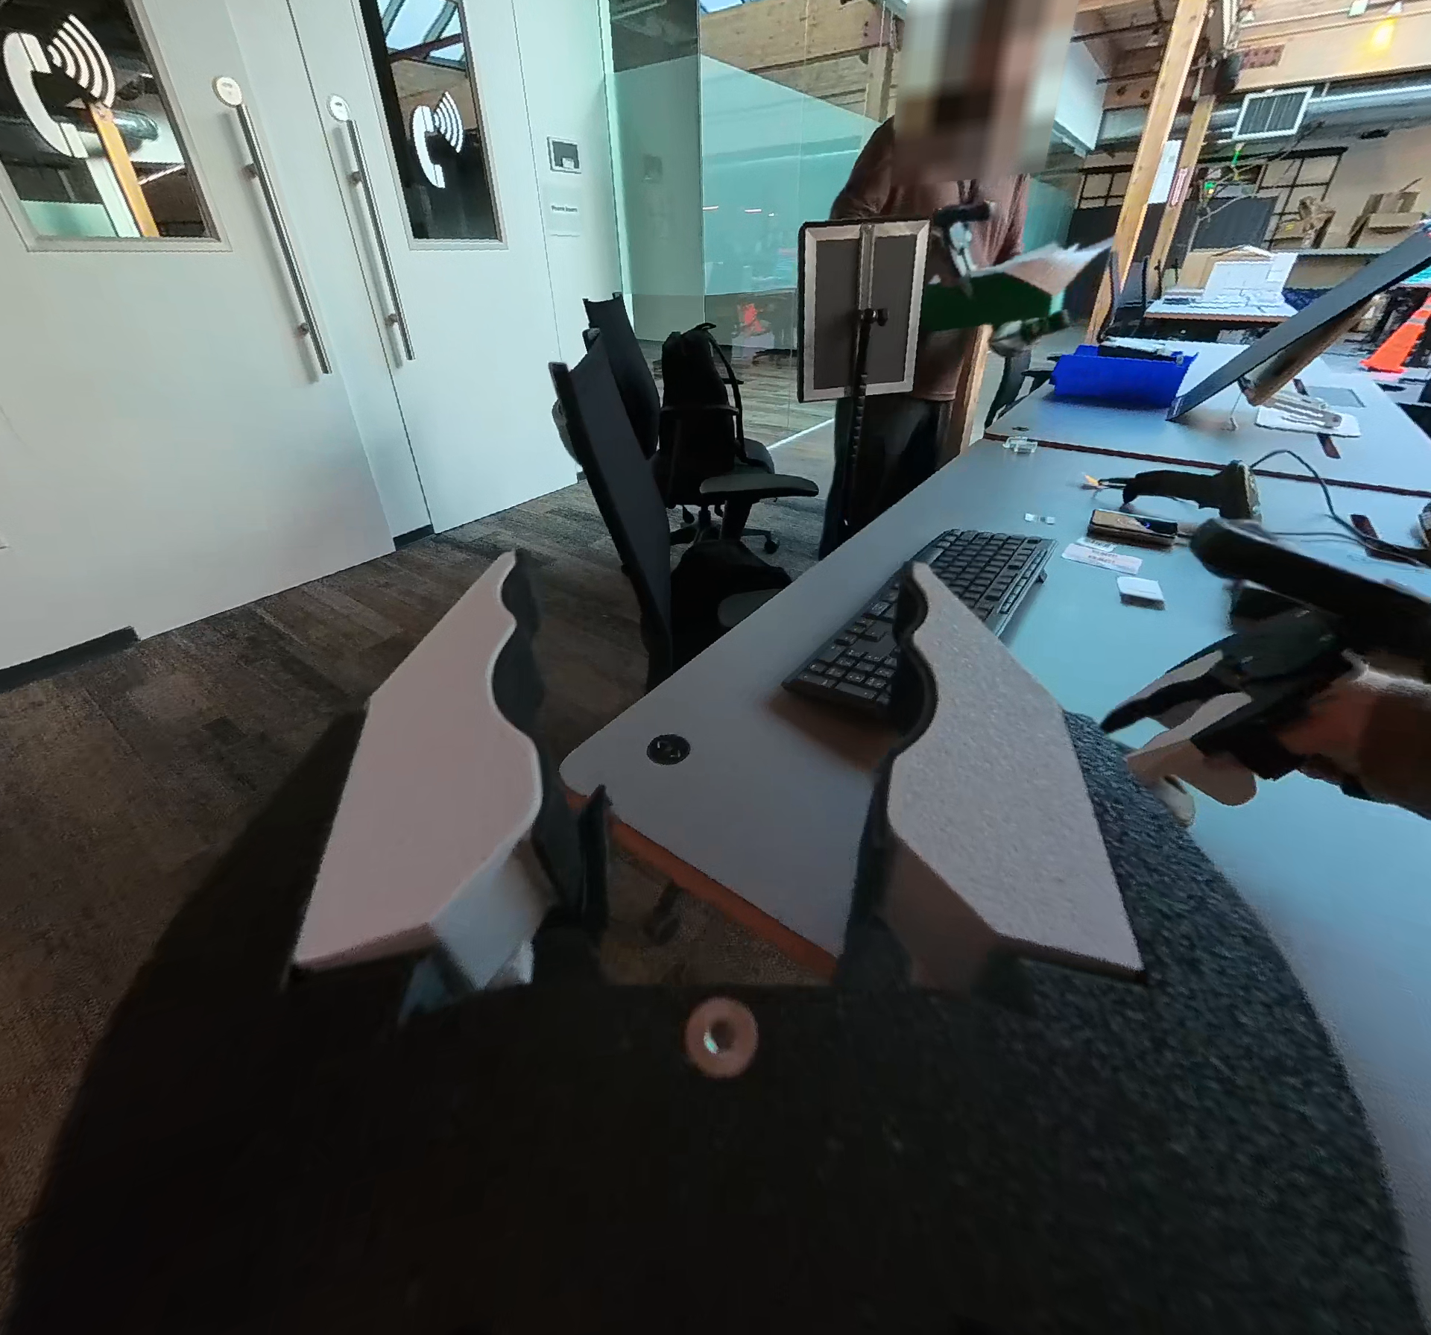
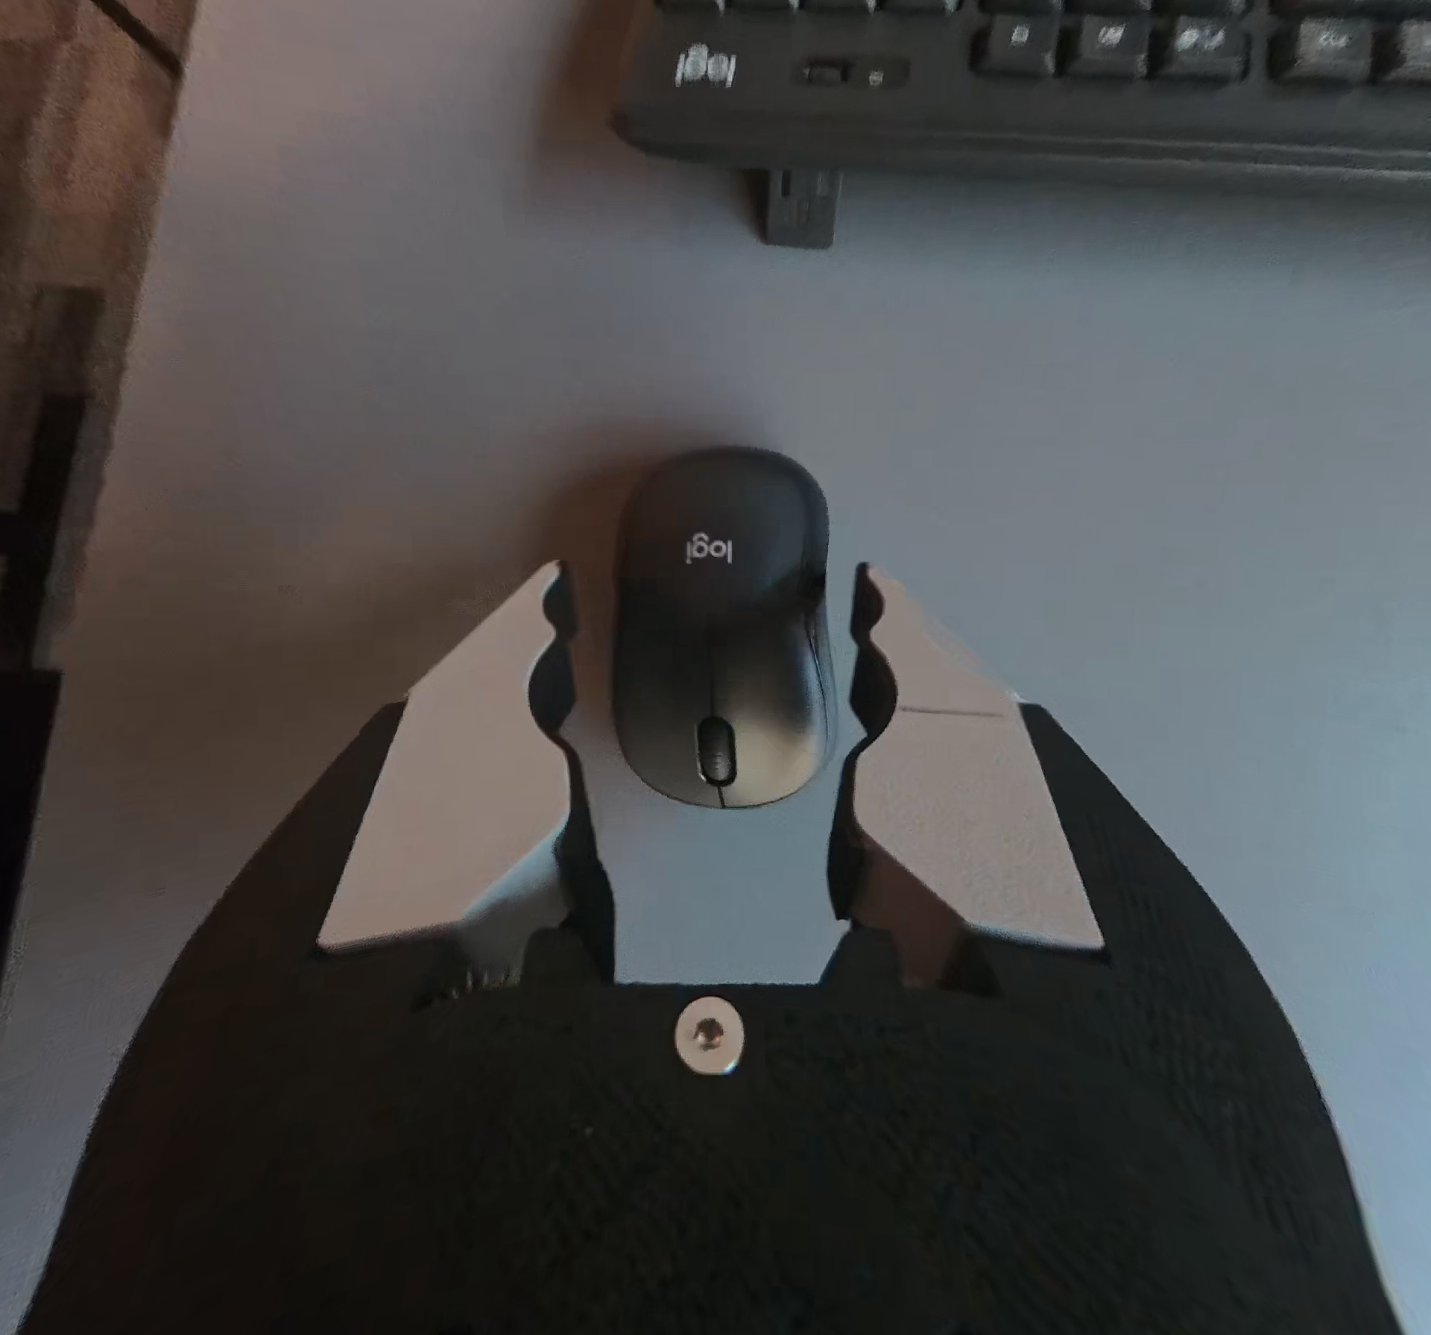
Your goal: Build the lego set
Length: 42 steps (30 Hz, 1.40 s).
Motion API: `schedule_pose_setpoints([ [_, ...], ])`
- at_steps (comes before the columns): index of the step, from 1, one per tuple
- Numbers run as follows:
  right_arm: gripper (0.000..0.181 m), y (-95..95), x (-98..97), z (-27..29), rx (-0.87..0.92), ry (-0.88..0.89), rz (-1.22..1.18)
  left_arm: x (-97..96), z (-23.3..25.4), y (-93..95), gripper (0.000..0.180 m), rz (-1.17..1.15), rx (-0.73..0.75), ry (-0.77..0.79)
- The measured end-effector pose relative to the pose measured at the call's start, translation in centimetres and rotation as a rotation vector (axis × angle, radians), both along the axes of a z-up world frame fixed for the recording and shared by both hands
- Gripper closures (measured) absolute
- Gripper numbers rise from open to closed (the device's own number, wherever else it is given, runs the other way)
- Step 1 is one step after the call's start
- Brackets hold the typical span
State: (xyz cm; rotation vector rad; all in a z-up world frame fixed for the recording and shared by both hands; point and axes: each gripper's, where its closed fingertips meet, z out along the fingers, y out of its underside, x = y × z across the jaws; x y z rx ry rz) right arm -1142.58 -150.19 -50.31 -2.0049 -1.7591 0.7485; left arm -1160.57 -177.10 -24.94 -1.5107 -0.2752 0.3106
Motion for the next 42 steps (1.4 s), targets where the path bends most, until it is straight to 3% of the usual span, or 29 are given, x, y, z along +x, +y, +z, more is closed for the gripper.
schedule_pose_setpoints([
  [1, 0.104, 0.0, -0.2, 0.9, 0.006, 0.038, -0.029, 0.1, 0.2, 0.3, 0.09, -0.008, 0.003, 0.003],
  [3, 0.096, 0.3, 0.0, 4.2, 0.051, 0.173, -0.129, 0.5, 0.7, 0.8, 0.09, -0.032, 0.016, 0.008],
  [5, 0.1, 0.3, 1.3, 9.4, 0.146, 0.381, -0.251, 1.2, 1.4, 1.6, 0.09, -0.074, 0.04, 0.01],
  [7, 0.113, 0.0, 4.7, 15.5, 0.307, 0.595, -0.417, 2.2, 2.1, 3.0, 0.09, -0.136, 0.056, 0.019],
  [10, 0.151, -1.8, 12.9, 23.7, 0.603, 0.828, -0.716, 4.1, 3.4, 5.4, 0.095, -0.225, 0.086, 0.041],
  [13, 0.18, -5.6, 20.8, 28.6, 0.861, 0.928, -0.933, 7.2, 4.3, 8.0, 0.107, -0.352, 0.129, 0.037],
  [17, 0.181, -11.1, 28.0, 32.0, 0.987, 0.964, -1.096, 15.1, 4.0, 11.9, 0.14, -0.68, 0.117, 0.012],
  [27, 0.181, -26.9, 47.4, 35.6, 1.372, 0.722, -1.418, 40.6, 5.4, 14.0, 0.145, -1.208, 0.165, -0.035],
  [31, 0.181, -33.2, 56.0, 36.9, 1.504, 0.663, -1.519, 55.1, 5.3, 11.5, 0.147, -1.411, 0.182, -0.15],
  [38, 0.181, -39.9, 72.0, 37.8, 1.56, 0.367, -1.571, 78.1, 5.5, 5.0, 0.155, -1.671, 0.247, -0.178],
  [42, 0.181, -42.3, 80.4, 36.8, 1.51, 0.329, -1.714, 85.6, 5.8, 3.4, 0.156, -1.771, 0.281, -0.057],
])
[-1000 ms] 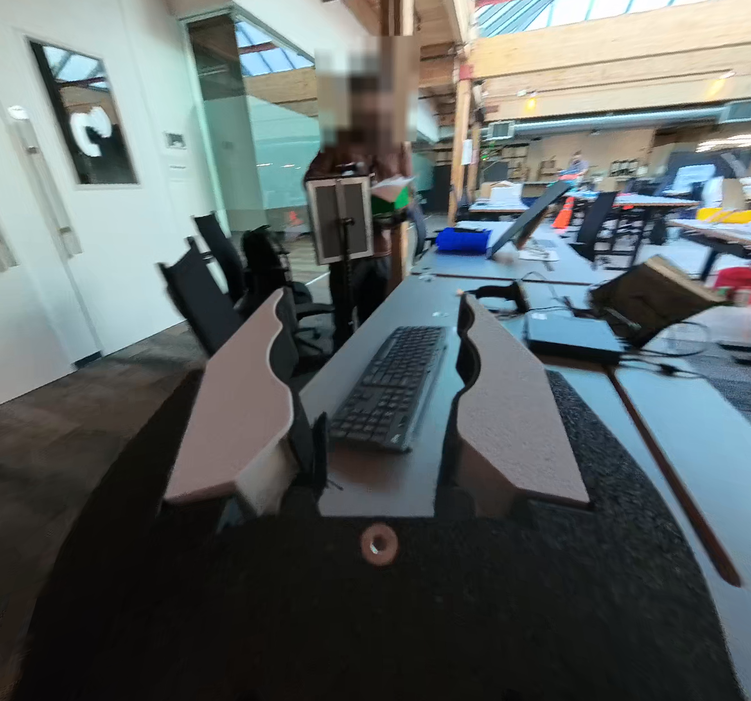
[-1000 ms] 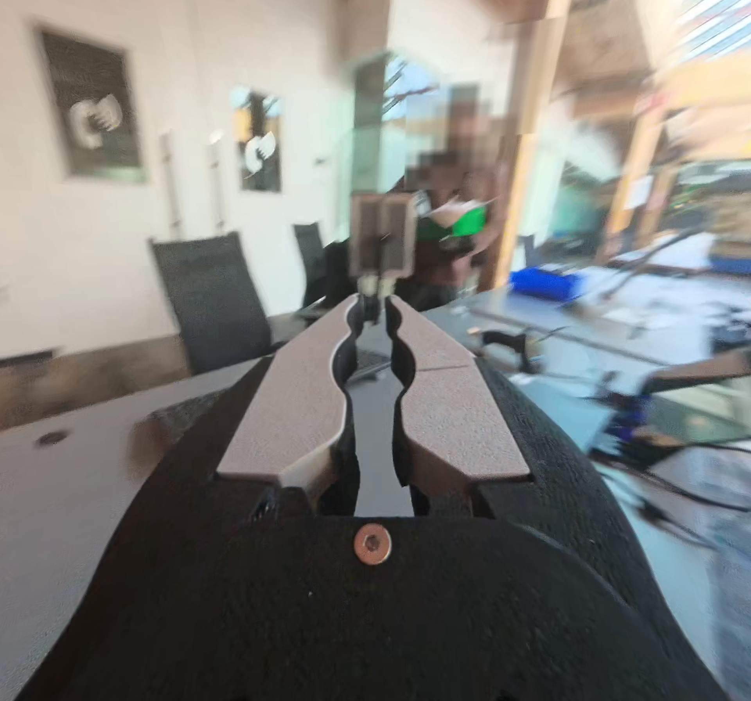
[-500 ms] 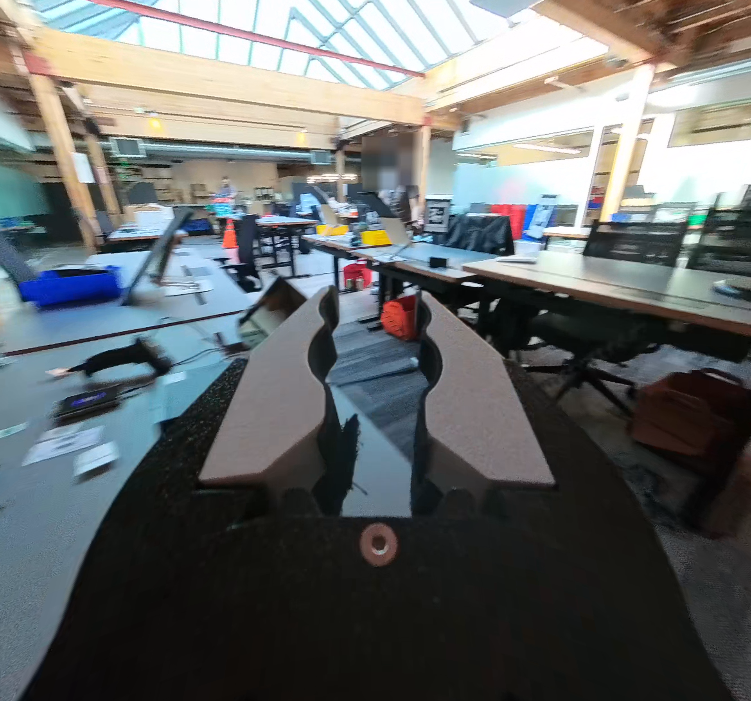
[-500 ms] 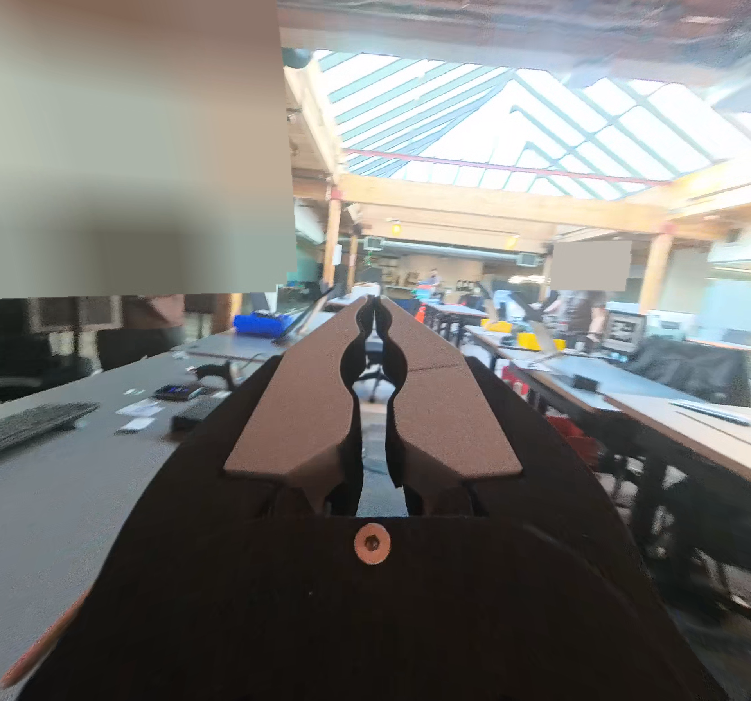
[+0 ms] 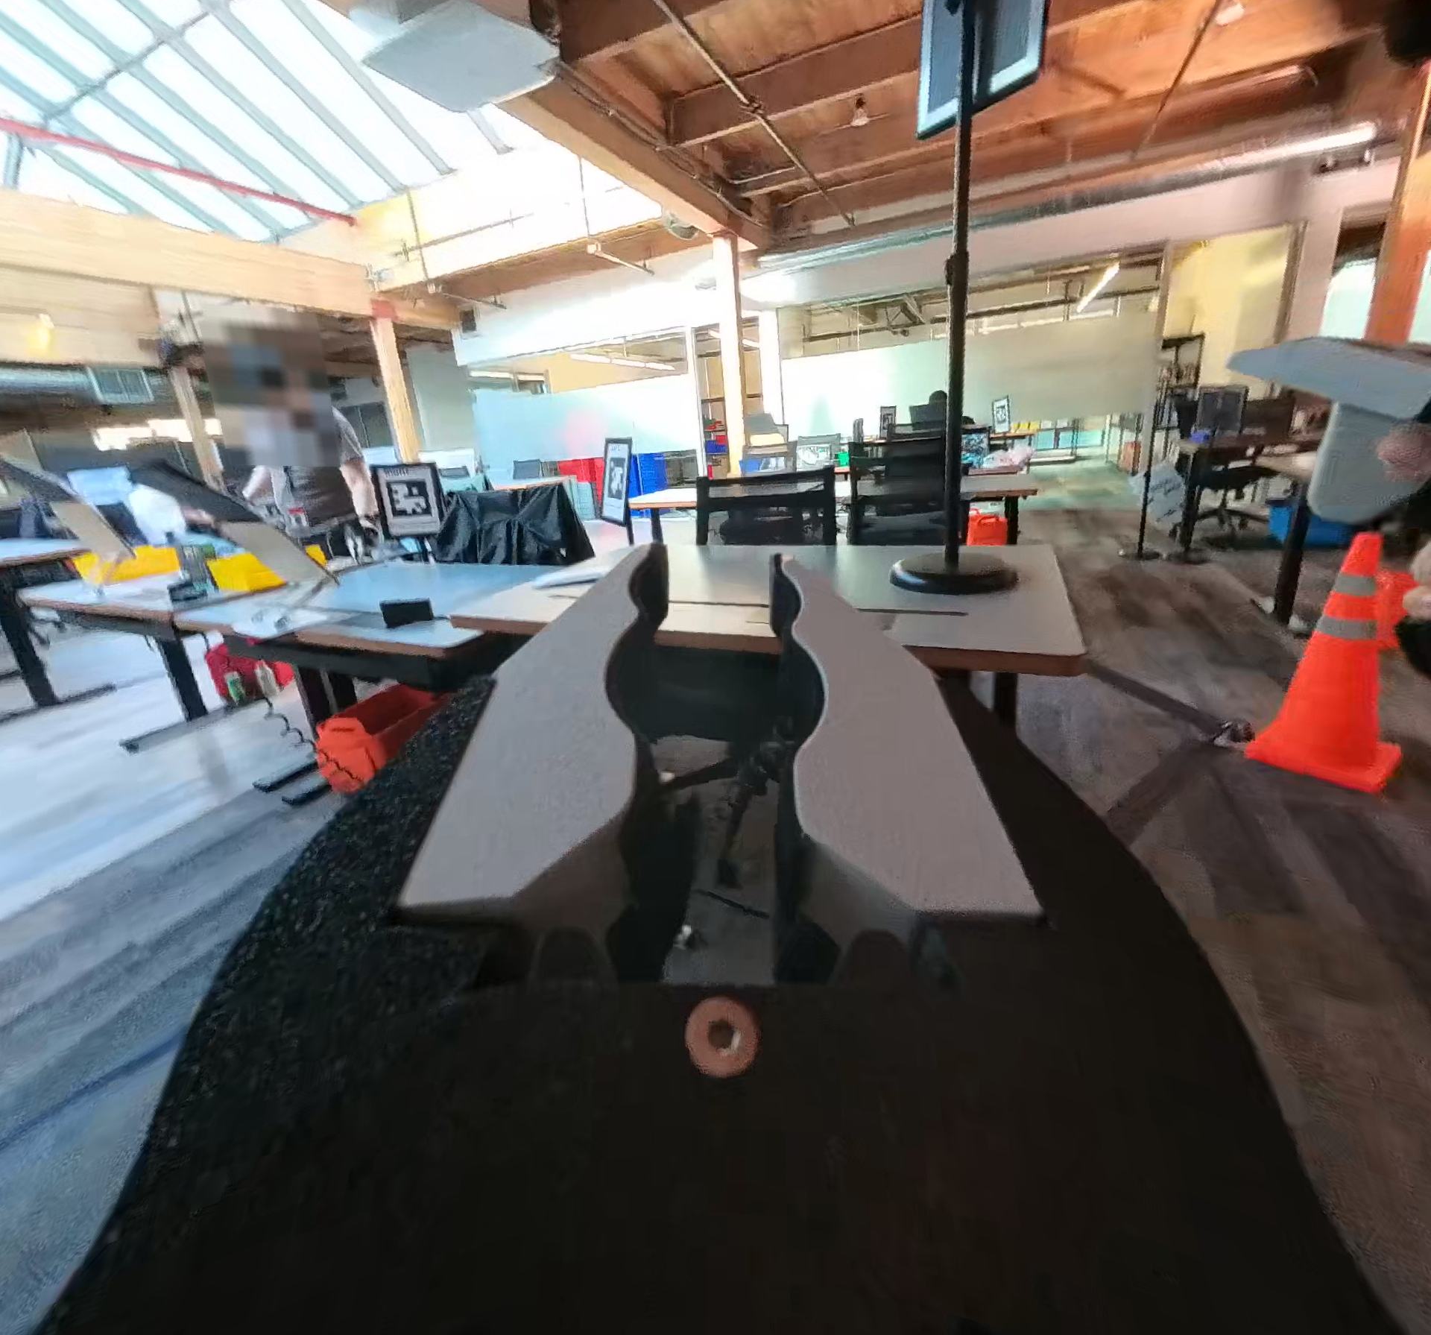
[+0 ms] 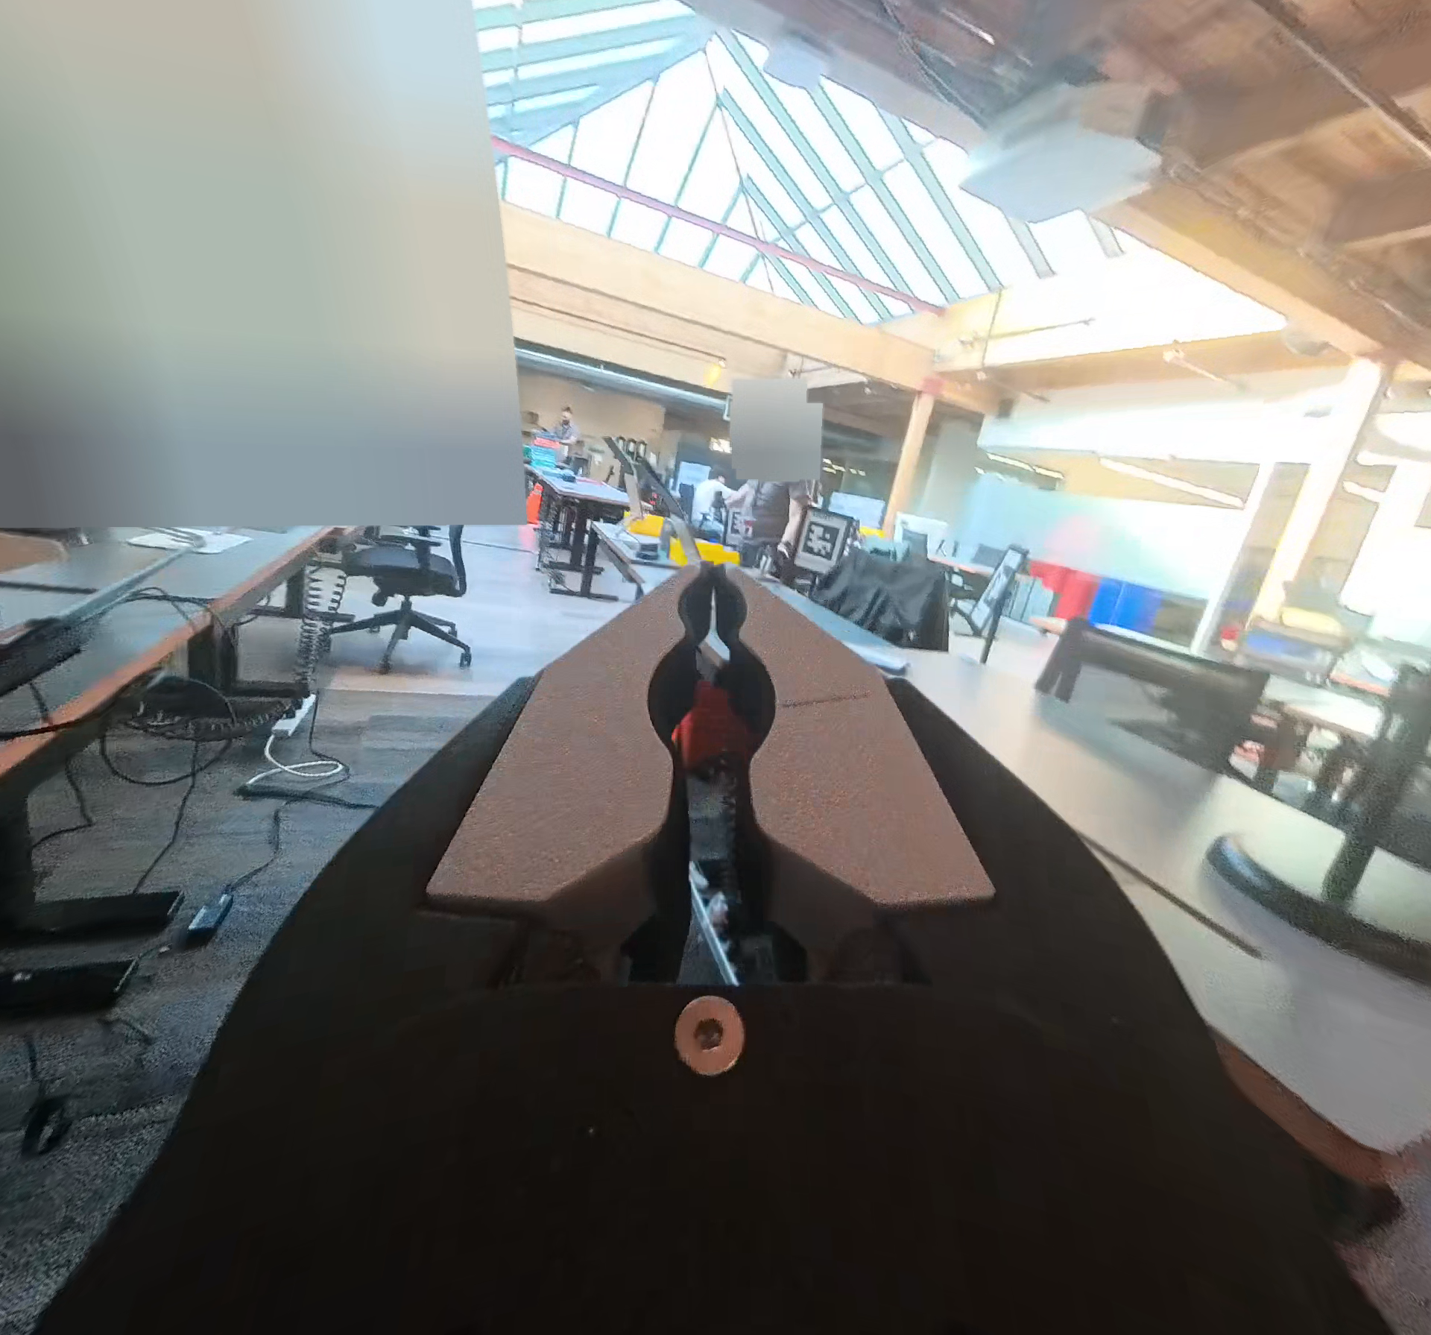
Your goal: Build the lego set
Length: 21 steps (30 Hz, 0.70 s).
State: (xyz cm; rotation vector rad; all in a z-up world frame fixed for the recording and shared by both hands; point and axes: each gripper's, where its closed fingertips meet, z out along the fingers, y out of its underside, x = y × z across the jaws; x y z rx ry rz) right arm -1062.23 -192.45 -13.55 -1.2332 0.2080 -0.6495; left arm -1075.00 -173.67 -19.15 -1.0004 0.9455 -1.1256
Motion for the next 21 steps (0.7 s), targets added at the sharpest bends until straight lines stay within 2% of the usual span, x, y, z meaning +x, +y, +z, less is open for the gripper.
schedule_pose_setpoints([
  [3, 0.181, 1.1, 4.3, -1.6, 0.018, 0.062, -0.012, 2.8, 0.0, 1.8, 0.163, 0.034, 0.089, 0.008],
  [7, 0.181, 6.6, 8.6, -3.7, 0.037, 0.114, 0.02, 5.9, -1.0, 8.0, 0.175, 0.125, 0.11, 0.035],
  [14, 0.181, 21.6, 16.2, -3.7, -0.024, -0.005, 0.107, 8.6, 0.5, 24.2, 0.18, 0.414, 0.182, -0.033],
  [18, 0.181, 32.8, 21.4, -2.5, -0.024, 0.014, 0.172, 11.0, 1.2, 33.8, 0.18, 0.513, 0.194, 0.034],
  [21, 0.181, 40.4, 24.1, -1.7, -0.034, -0.066, 0.189, 13.3, 1.6, 39.8, 0.18, 0.549, 0.222, 0.033],
])
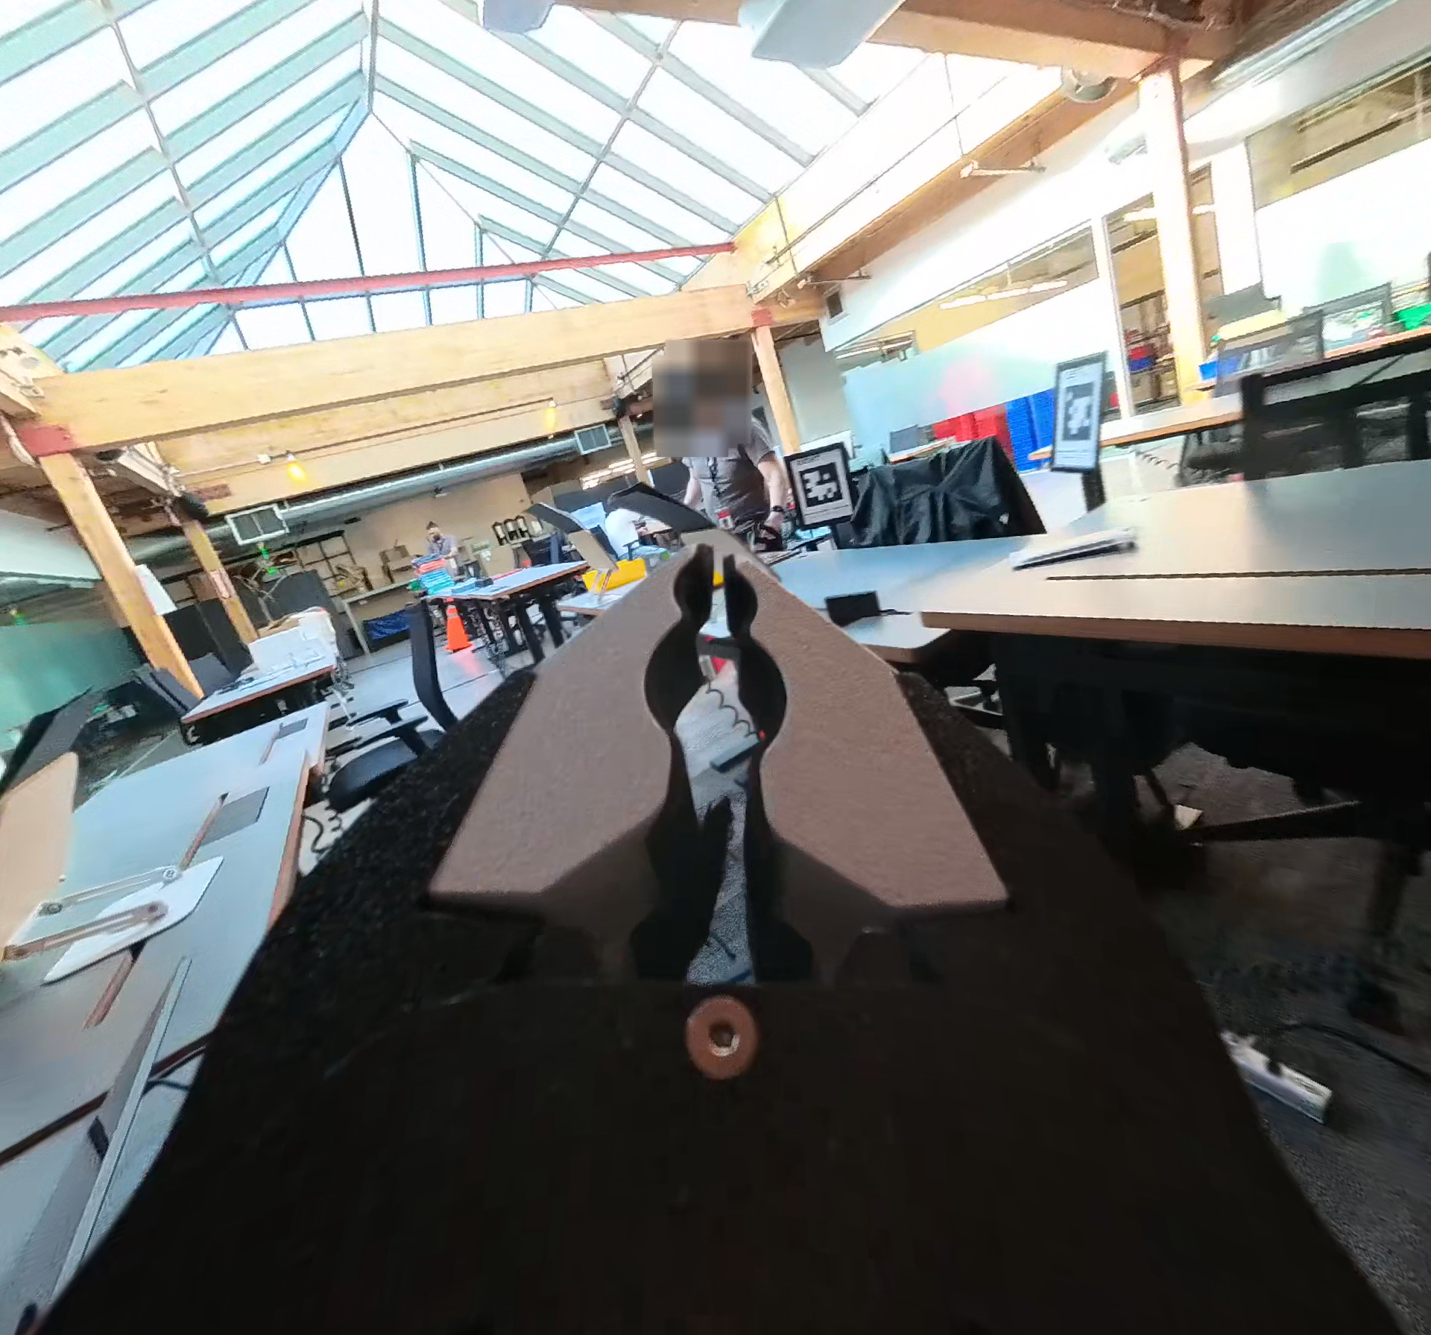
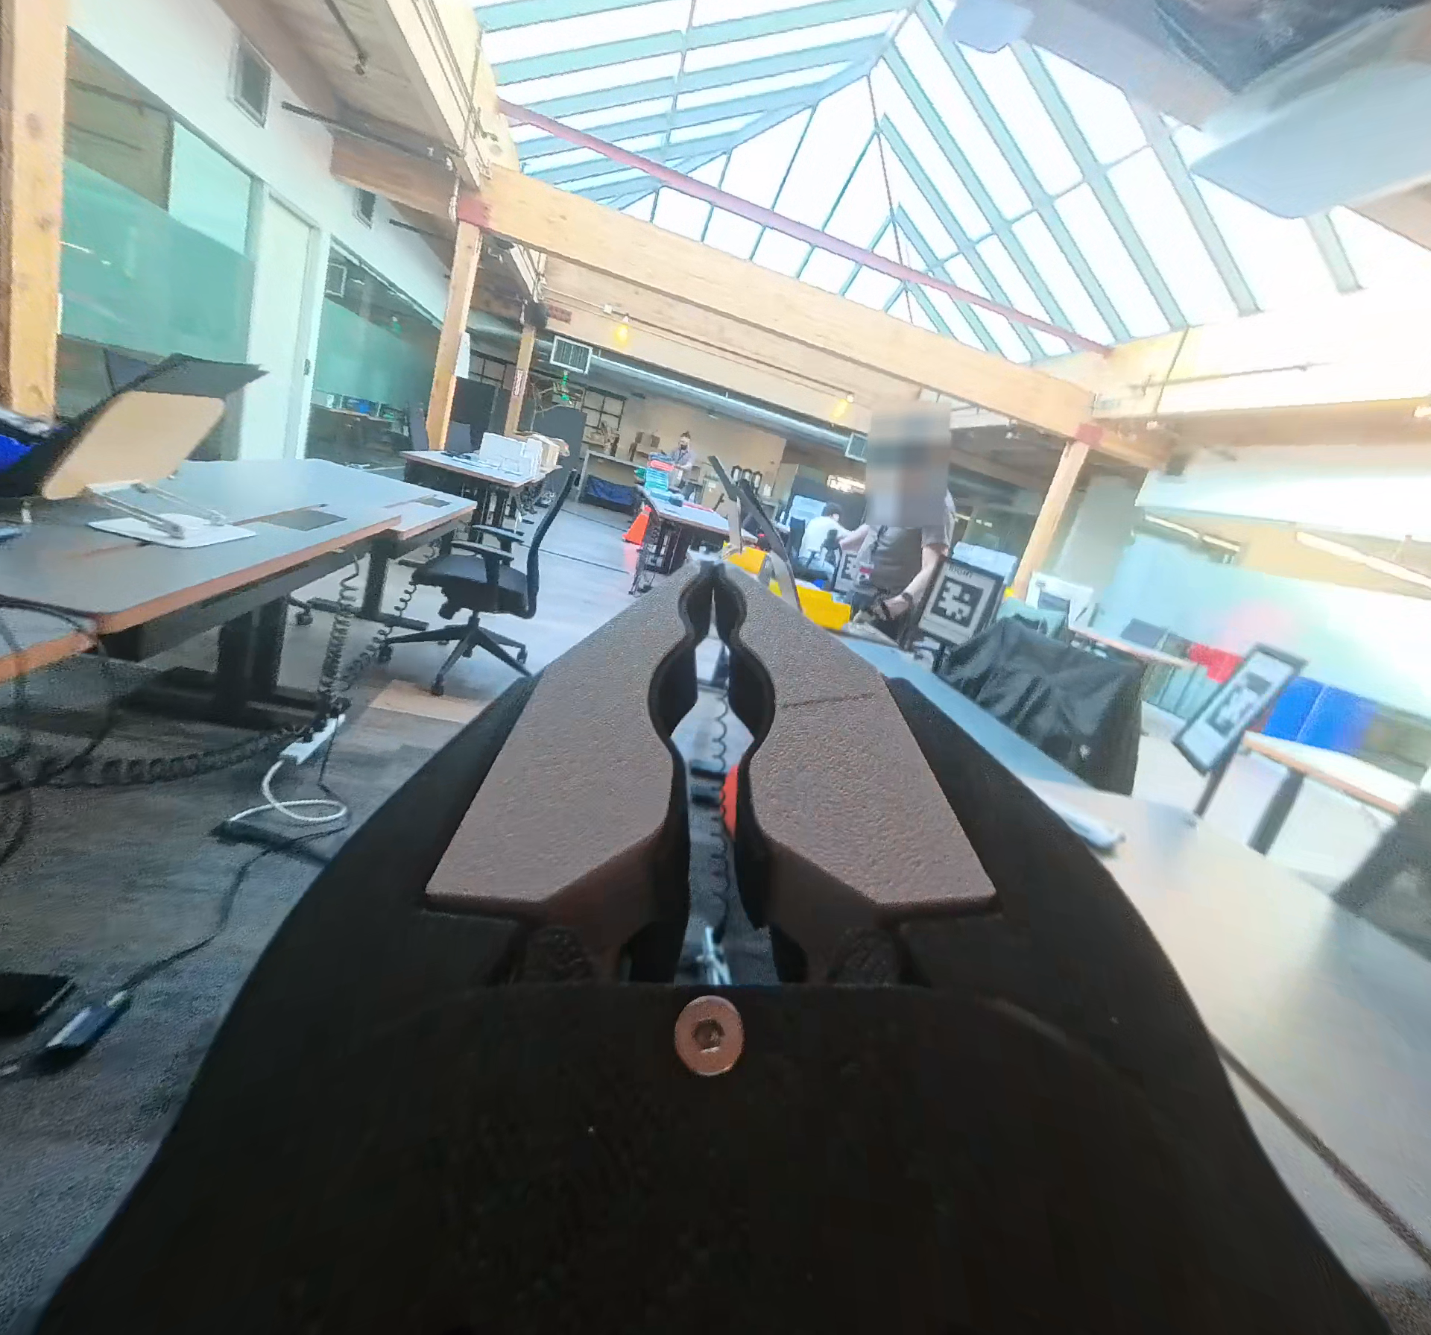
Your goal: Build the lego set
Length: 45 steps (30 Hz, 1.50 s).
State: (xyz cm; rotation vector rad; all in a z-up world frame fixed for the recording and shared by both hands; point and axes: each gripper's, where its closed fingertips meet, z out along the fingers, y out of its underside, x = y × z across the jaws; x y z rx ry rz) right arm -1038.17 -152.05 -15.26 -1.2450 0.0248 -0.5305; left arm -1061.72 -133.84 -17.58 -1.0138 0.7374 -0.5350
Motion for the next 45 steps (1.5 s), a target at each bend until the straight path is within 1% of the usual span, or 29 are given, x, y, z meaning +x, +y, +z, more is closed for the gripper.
schedule_pose_setpoints([
  [4, 0.181, 9.5, 3.6, -0.6, -0.043, -0.015, 0.062, 4.3, -0.5, 7.5, 0.18, 0.039, -0.027, 0.009],
  [9, 0.181, 21.1, 10.3, -2.3, -0.115, -0.118, 0.073, 10.1, -2.1, 17.5, 0.18, 0.1, -0.01, 0.025],
  [12, 0.181, 28.7, 15.5, -3.2, -0.126, -0.152, 0.083, 13.7, -3.1, 24.8, 0.173, 0.149, -0.024, 0.019],
  [13, 0.181, 31.4, 17.2, -3.3, -0.121, -0.159, 0.095, 15.0, -3.1, 27.2, 0.171, 0.167, -0.001, 0.038],
  [15, 0.181, 37.3, 20.7, -3.0, -0.118, -0.177, 0.12, 17.1, -2.6, 31.9, 0.17, 0.235, 0.075, 0.136],
  [17, 0.181, 43.4, 24.0, -2.2, -0.155, -0.181, 0.15, 18.6, -1.9, 36.7, 0.17, 0.29, 0.094, 0.235],
  [18, 0.181, 46.2, 25.2, -1.8, -0.162, -0.189, 0.177, 19.2, -1.2, 38.8, 0.171, 0.299, 0.097, 0.24],
  [20, 0.181, 52.0, 27.5, -1.4, -0.159, -0.205, 0.223, 19.9, -0.2, 43.0, 0.172, 0.317, 0.06, 0.196],
  [22, 0.181, 57.8, 29.2, -1.6, -0.17, -0.178, 0.261, 20.3, -0.3, 47.5, 0.17, 0.372, -0.02, 0.129],
  [25, 0.181, 66.6, 29.9, -2.2, -0.154, -0.13, 0.357, 20.8, -1.8, 53.7, 0.171, 0.476, -0.093, 0.041],
  [27, 0.181, 72.6, 29.8, -2.8, -0.152, -0.122, 0.419, 21.5, -3.4, 57.8, 0.173, 0.501, -0.134, 0.023],
  [30, 0.181, 81.6, 30.1, -3.2, -0.117, -0.136, 0.475, 22.7, -5.0, 65.3, 0.179, 0.524, -0.12, 0.045],
  [33, 0.181, 91.5, 31.3, -3.7, -0.122, -0.112, 0.504, 22.9, -4.4, 73.9, 0.18, 0.588, -0.079, 0.028],
  [35, 0.181, 98.0, 32.3, -3.5, -0.144, -0.086, 0.52, 23.2, -3.5, 80.2, 0.18, 0.616, -0.104, -0.008],
  [37, 0.181, 104.0, 33.3, -2.6, -0.158, -0.076, 0.544, 25.0, -2.1, 86.7, 0.18, 0.594, -0.098, -0.008],
  [39, 0.181, 109.2, 35.2, -1.6, -0.133, -0.097, 0.527, 27.5, -0.9, 92.8, 0.179, 0.562, -0.061, 0.01],
  [40, 0.181, 111.7, 36.4, -1.5, -0.134, -0.097, 0.514, 29.1, -0.7, 95.9, 0.177, 0.537, -0.07, 0.028],
  [42, 0.181, 116.8, 38.3, -2.0, -0.164, -0.083, 0.521, 33.5, -0.1, 102.1, 0.169, 0.452, -0.077, 0.043],
  [45, 0.176, 124.6, 40.8, -4.1, -0.229, -0.093, 0.561, 40.4, -0.4, 110.5, 0.162, 0.327, -0.085, 0.048],
])
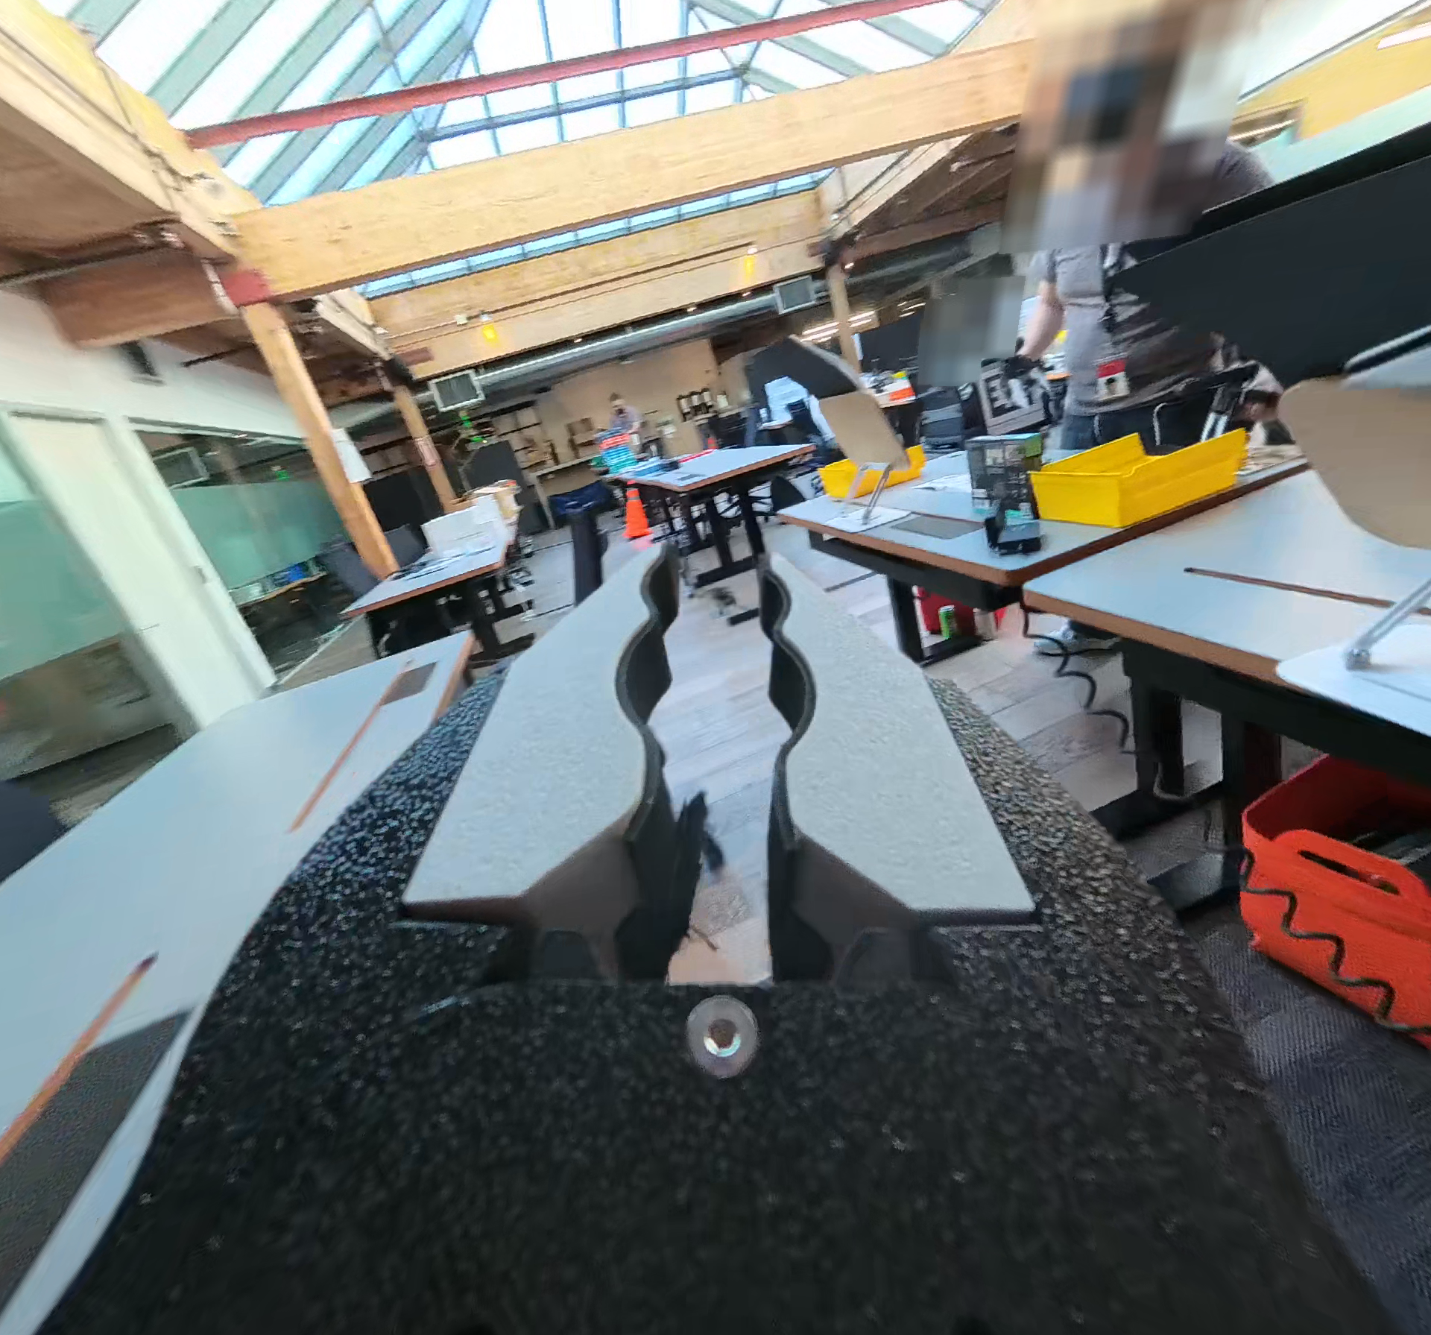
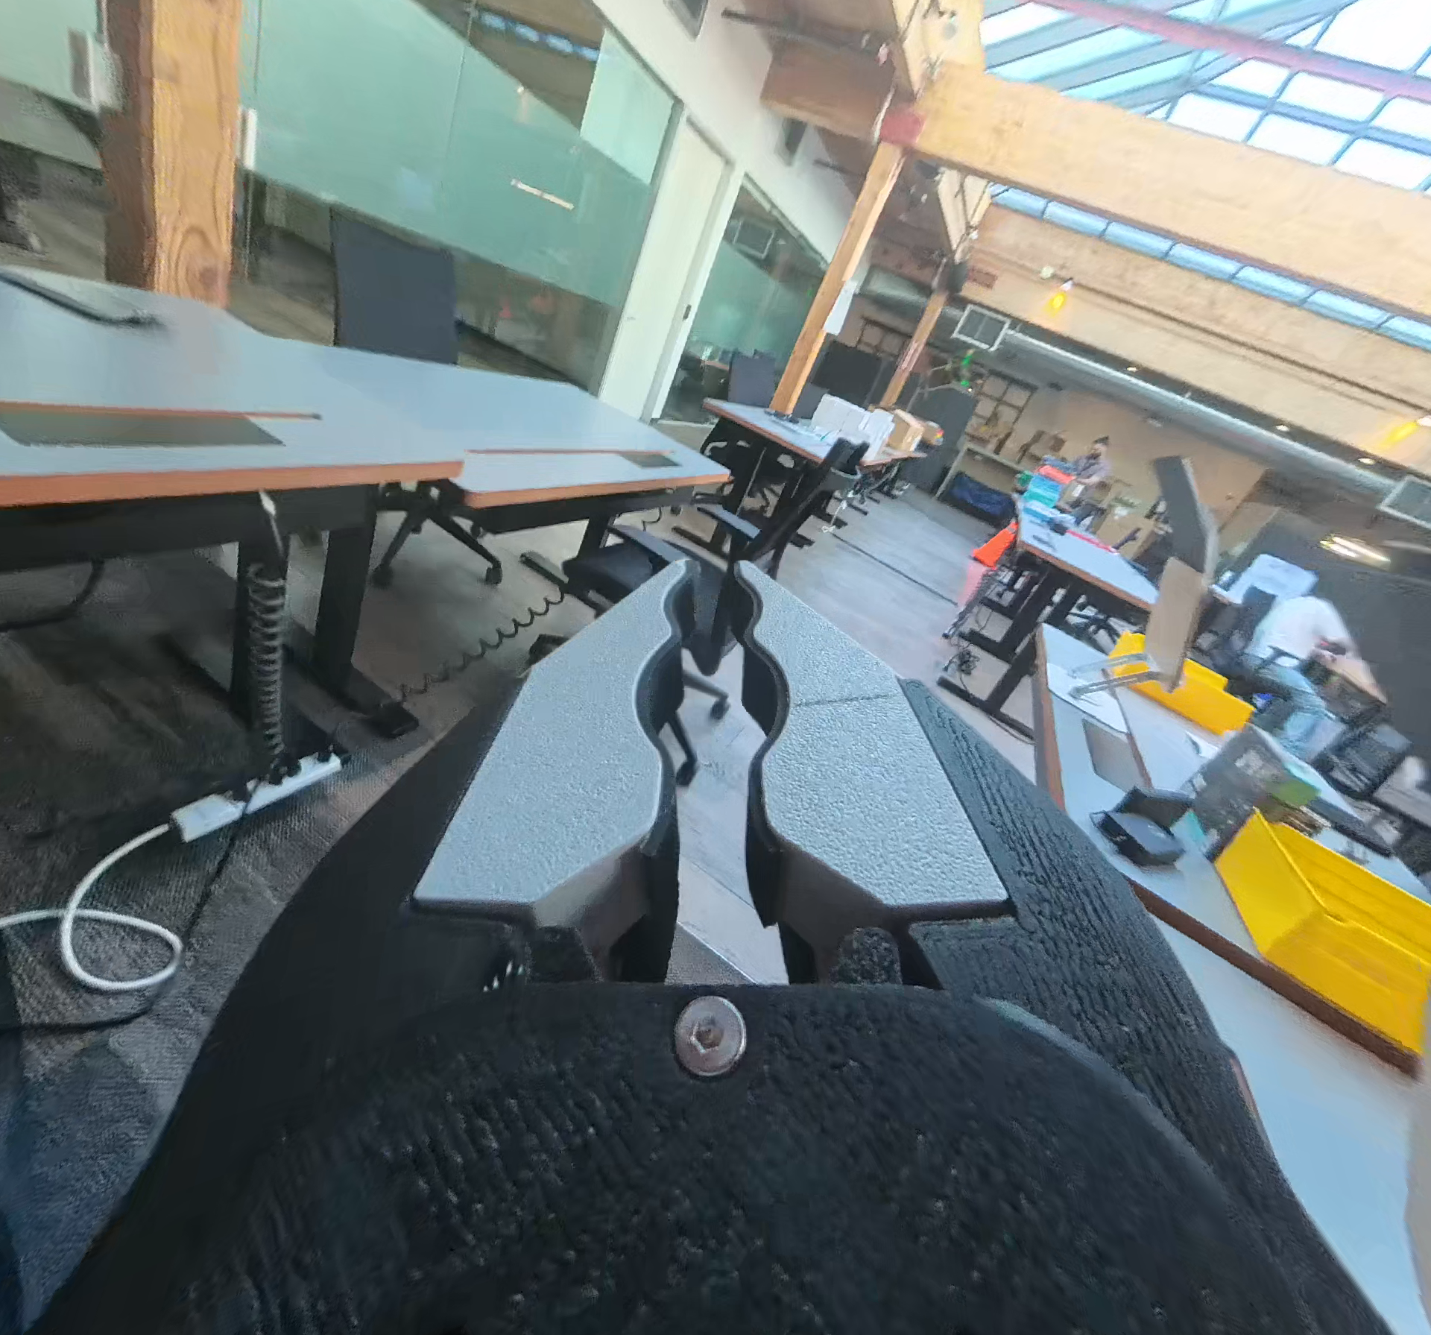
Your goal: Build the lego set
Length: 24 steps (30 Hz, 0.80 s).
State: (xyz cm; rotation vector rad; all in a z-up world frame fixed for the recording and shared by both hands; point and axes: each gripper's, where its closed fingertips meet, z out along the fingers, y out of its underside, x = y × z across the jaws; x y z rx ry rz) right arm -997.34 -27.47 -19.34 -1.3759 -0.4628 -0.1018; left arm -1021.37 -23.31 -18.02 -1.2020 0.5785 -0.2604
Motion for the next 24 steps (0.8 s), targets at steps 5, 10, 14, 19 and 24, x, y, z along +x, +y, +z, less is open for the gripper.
schedule_pose_setpoints([
  [5, 0.164, 15.5, 3.9, -1.6, 0.023, 0.009, 0.079, 9.0, -0.5, 13.4, 0.152, -0.048, 0.025, -0.043],
  [10, 0.153, 33.5, 4.9, 3.7, 0.123, 0.02, 0.261, 13.0, 0.2, 25.9, 0.145, 0.063, -0.002, -0.069],
  [14, 0.152, 46.2, 6.5, 8.8, 0.264, -0.005, 0.27, 15.9, 1.3, 34.4, 0.143, 0.037, -0.005, -0.103],
  [19, 0.149, 58.4, 6.4, 11.3, 0.291, 0.17, 0.394, 16.5, 0.1, 46.4, 0.134, 0.108, -0.06, -0.148],
  [24, 0.148, 70.7, 9.2, 10.7, 0.289, 0.046, 0.375, 19.3, -1.1, 61.6, 0.129, 0.058, -0.077, -0.223],
])
